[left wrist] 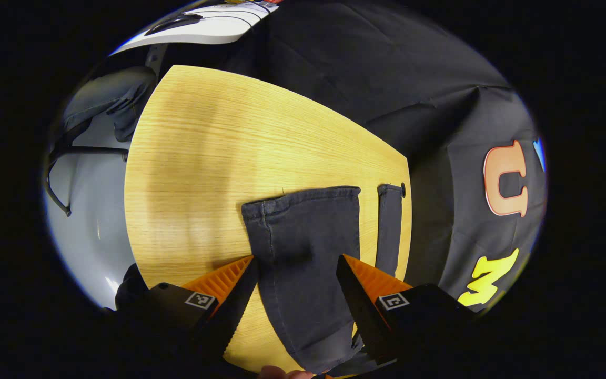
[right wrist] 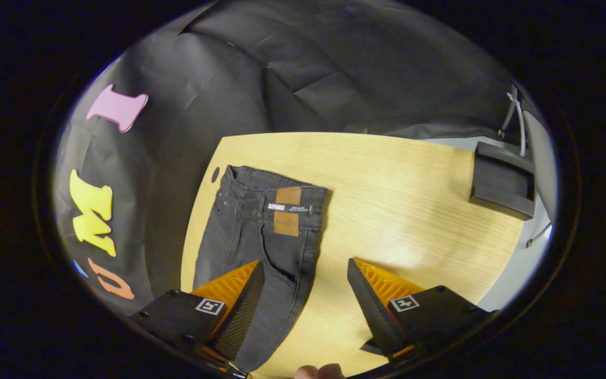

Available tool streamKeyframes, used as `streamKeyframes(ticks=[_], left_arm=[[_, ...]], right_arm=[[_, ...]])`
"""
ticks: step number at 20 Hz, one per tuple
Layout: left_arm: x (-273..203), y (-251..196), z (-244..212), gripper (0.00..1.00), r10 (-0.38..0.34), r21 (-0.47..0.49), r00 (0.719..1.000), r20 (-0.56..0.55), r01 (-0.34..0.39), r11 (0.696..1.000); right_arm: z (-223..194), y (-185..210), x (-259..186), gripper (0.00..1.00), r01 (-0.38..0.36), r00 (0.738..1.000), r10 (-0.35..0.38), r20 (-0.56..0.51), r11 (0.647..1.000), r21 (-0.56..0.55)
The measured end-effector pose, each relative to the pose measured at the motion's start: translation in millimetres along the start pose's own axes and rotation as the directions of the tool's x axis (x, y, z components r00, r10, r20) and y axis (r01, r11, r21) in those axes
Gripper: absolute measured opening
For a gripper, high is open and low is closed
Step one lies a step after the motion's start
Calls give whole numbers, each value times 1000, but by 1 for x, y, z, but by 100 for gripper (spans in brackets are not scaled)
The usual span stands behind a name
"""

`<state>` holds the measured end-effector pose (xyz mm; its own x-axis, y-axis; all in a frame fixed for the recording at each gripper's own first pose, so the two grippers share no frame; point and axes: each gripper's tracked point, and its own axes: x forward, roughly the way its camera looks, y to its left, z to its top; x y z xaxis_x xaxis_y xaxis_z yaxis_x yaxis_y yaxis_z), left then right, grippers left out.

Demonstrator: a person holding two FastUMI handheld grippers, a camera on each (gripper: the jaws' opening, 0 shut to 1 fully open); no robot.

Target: Grasp the waist and the cuffs of the jeans and fold them to make the two legs overlap; first hold the waist and fold one-third of the jeans toward the cuffs, then hold the cuffs and fold the remaining one-third in the same direction to finish folding.

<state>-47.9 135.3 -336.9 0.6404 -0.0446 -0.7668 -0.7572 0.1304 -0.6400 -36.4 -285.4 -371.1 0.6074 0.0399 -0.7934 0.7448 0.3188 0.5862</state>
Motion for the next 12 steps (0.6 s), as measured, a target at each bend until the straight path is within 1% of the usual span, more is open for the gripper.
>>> streamKeyframes(ticks=[1,3,4,5,6,8,9,10,11,12], left_arm=[[2,-2,1,96,1,-5,1000,-1,-1,1000],[7,-7,2,96,1,-13,1000,-5,-1,1000],[9,-10,3,96,-1,-18,1000,-8,1,1000],[11,-12,4,96,-3,-23,1000,-9,3,1000],[14,-15,5,96,-6,-27,1000,-11,5,1000],[17,-19,6,96,-10,-26,1000,-16,10,1000],[19,-22,6,96,-13,-23,1000,-17,13,1000],[22,-24,7,96,-16,-17,1000,-21,15,1000],[25,-23,5,100,-2,-8,1000,-31,2,1000],[27,-20,5,90,11,-10,999,-38,-11,1000]], right_arm=[[4,4,4,95,-5,1000,5,6,1000,8],[9,12,12,95,-17,1000,17,-2,1000,8],[11,16,15,92,-21,1000,21,-3,1000,6],[13,21,20,92,-24,1000,24,-5,1000,3],[14,26,25,95,-23,1000,23,-9,1000,2],[14,31,31,95,-21,1000,21,-13,1000,1],[15,32,33,95,-14,1000,14,-16,1000,-1],[13,30,36,95,11,1000,-11,-22,1000,-7],[13,24,42,87,51,998,-51,-22,999,-16],[14,24,43,77,52,998,-53,-20,999,-13]])
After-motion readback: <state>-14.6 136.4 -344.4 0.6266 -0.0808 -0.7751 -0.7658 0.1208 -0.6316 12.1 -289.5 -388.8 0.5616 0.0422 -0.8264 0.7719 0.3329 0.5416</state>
